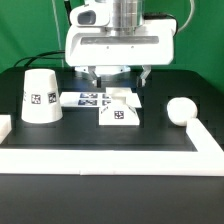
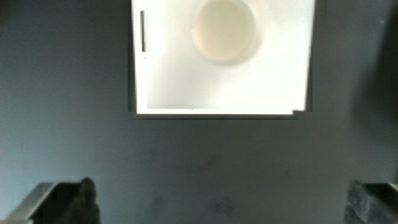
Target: Assemble lamp
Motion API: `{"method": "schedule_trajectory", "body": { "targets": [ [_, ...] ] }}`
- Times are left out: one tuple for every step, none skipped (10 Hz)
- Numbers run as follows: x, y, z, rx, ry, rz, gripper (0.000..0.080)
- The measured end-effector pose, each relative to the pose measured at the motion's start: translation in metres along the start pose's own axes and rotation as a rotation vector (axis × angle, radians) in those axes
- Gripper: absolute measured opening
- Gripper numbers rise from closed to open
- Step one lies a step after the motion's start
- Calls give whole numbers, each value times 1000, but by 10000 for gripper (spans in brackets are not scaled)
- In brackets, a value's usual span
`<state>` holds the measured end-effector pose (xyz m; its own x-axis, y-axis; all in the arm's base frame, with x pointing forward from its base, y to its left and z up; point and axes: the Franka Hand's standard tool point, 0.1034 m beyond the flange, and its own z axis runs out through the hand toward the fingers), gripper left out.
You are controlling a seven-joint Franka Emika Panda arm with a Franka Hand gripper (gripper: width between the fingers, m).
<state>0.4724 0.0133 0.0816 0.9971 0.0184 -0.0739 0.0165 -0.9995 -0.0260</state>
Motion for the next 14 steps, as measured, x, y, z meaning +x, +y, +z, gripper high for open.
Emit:
{"method": "schedule_trajectory", "body": {
  "targets": [
    [0,0,0,0,-1,0,699],
    [-2,-1,1,0,5,-1,699],
    [-11,-1,6,-1,6,-3,699],
    [-20,-1,9,0,-5,-1,699],
    [-25,-1,11,2,-5,5,699],
    [-31,0,15,2,-11,6,699],
    [-34,0,18,2,-9,6,699],
    [-37,0,21,2,-6,6,699],
    [-39,0,25,1,-9,7,699],
    [-40,0,30,1,-6,6,699],
    [-41,-1,34,1,-7,6,699],
    [-43,-2,37,1,-13,4,699],
    [-44,-4,41,1,-21,1,699],
    [-44,-4,41,1,-24,1,699]
  ]
}}
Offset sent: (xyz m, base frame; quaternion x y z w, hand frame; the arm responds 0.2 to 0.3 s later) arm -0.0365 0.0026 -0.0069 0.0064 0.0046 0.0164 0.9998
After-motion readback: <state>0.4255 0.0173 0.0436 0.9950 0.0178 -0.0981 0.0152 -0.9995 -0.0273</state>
